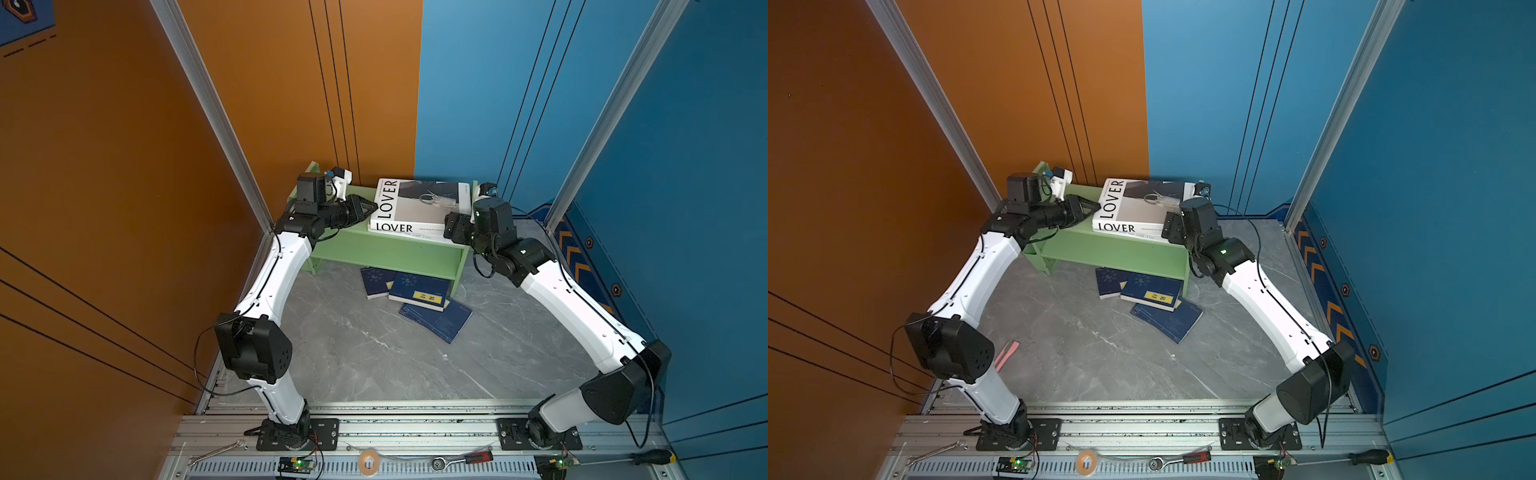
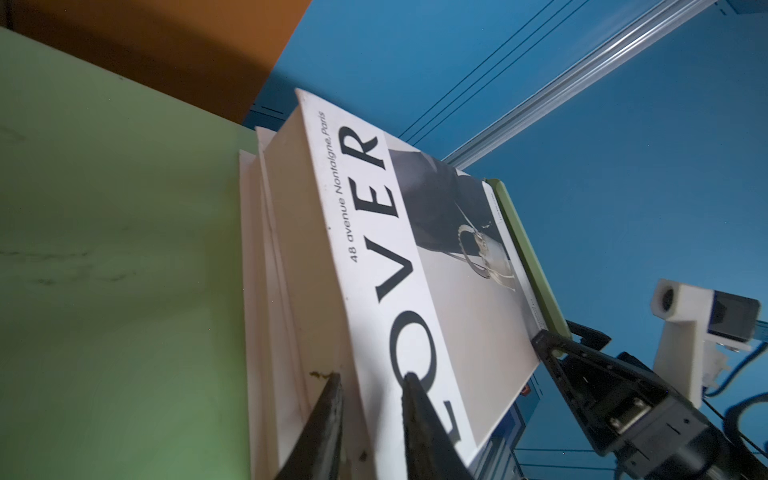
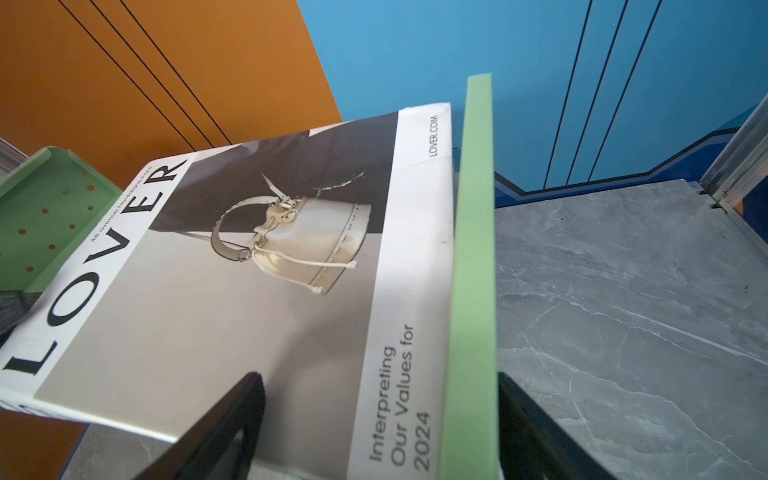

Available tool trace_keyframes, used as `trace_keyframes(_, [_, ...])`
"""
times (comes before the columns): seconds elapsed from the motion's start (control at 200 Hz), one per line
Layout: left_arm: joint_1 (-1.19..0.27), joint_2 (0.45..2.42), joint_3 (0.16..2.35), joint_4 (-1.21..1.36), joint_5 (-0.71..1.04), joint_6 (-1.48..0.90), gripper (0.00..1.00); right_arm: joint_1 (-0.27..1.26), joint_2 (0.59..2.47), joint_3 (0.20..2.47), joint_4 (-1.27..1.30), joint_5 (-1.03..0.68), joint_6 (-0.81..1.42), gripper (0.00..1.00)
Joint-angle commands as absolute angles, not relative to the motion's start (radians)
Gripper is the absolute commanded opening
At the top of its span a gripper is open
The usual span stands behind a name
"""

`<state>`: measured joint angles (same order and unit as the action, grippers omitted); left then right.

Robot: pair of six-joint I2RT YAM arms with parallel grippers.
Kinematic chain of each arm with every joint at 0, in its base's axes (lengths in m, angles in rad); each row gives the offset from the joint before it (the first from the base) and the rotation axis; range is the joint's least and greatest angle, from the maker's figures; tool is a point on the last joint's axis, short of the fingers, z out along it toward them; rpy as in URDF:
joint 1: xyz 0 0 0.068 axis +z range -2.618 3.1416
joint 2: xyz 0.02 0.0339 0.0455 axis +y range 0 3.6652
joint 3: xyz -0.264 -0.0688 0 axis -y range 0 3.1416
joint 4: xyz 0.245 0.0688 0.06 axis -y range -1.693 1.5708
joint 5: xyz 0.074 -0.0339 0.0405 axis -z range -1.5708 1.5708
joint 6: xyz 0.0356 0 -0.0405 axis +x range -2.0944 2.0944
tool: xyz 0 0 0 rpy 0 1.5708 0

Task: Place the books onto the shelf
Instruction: 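Push the LOVER box edges with both grippers to align it on the portfolio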

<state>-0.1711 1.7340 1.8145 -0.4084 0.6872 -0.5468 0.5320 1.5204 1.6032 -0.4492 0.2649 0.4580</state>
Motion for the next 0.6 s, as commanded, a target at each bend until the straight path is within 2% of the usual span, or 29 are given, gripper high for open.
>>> trace_keyframes(0.0, [-0.191,1.745,1.863,-0.406,0.775,-0.523,0.28,0.547,1.545,1.598,-0.469,0.218,0.416,0.84])
trace_keyframes(0.28, [-0.211,1.777,1.892,-0.39,0.813,-0.548,0.27,0.558,1.549,1.598,-0.463,0.186,0.396,0.82])
trace_keyframes(0.446, [-0.226,1.796,1.912,-0.376,0.835,-0.563,0.19,0.563,1.549,1.598,-0.469,0.182,0.387,0.82])
trace_keyframes(0.591, [-0.236,1.804,1.927,-0.375,0.851,-0.569,0.17,0.563,1.549,1.598,-0.469,0.182,0.385,0.82])
